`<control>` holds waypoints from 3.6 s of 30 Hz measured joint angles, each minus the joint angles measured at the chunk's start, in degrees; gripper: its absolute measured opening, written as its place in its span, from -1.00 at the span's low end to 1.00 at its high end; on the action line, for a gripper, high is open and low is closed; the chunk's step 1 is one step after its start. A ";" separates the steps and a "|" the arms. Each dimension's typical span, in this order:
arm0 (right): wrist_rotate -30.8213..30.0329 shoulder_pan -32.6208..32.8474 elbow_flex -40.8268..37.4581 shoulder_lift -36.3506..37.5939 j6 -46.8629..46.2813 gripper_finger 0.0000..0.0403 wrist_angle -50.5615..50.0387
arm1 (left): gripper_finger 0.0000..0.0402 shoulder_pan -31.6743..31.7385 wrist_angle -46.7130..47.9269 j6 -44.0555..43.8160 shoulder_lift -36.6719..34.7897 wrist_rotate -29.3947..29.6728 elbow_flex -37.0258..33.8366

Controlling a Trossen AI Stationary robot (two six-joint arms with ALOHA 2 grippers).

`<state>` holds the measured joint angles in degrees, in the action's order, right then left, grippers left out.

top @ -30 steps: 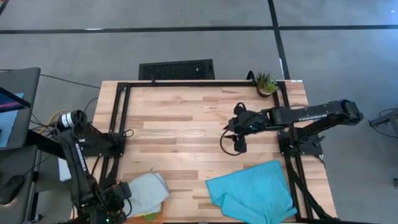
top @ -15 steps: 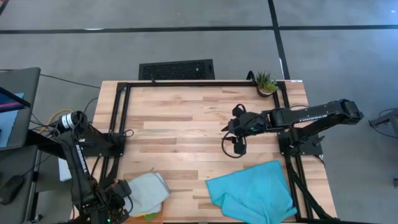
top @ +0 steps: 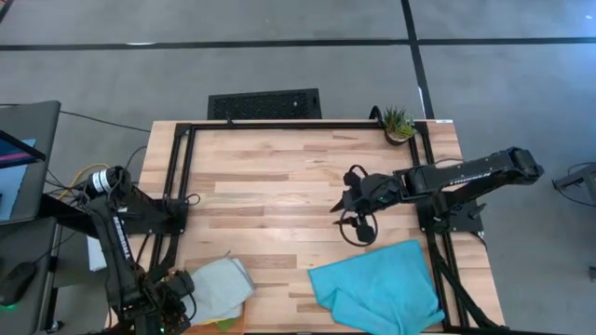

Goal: Fold microfiber towels
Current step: Put the folded gray towel into the orange bin, then fold the blue towel

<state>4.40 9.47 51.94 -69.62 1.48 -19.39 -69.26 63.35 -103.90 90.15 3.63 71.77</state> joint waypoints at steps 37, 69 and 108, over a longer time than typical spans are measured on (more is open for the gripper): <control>-10.56 23.80 -0.04 -0.38 -21.13 -0.06 -11.88 | -0.29 21.90 5.83 51.75 2.15 39.60 14.16; -6.53 27.68 0.00 -22.07 -52.90 -0.06 -30.90 | -0.29 24.79 2.71 56.24 2.78 35.83 14.16; -30.20 0.85 0.49 -30.79 -29.48 -0.96 -14.83 | -0.30 24.79 3.70 56.75 2.73 34.02 14.16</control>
<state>-25.79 10.32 52.43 -100.41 -28.01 -34.22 -44.47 67.05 -47.16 92.88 37.65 85.93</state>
